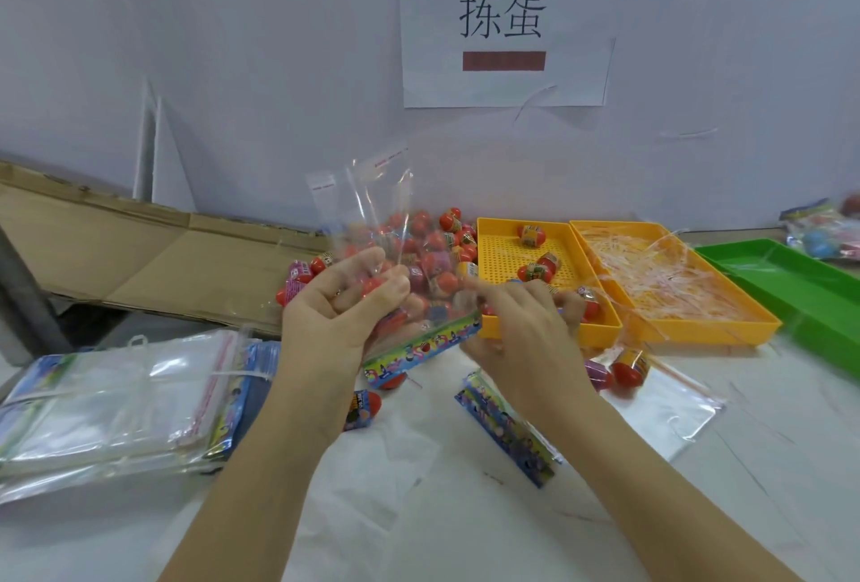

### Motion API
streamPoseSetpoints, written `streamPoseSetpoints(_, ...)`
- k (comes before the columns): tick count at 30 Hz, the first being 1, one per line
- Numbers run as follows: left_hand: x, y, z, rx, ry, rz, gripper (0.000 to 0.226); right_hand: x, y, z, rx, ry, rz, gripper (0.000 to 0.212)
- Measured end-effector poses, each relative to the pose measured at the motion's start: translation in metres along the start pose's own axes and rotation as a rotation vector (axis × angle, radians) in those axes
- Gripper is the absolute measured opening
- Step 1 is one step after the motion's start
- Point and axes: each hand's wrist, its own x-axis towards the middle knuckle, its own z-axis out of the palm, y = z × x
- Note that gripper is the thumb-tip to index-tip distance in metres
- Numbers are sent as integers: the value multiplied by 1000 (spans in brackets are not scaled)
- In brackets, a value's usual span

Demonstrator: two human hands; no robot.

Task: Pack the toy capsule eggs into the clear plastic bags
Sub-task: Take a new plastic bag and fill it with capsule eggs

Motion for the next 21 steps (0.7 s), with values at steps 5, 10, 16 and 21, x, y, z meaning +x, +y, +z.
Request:
streamPoseSetpoints(5,-3,-2,2,97,-18,17,46,11,6,-28,566,330,161,20)
streamPoseSetpoints(10,-6,-6,5,246,-72,40,32,16,5,-58,1016,445,224,22)
streamPoseSetpoints(16,-12,-12,9,443,-167,71,66,8,-15,-69,1006,528,54,15)
streamPoseSetpoints(21,-16,-15,9,581,-249,118,67,3,-17,-67,609,547,-14,14)
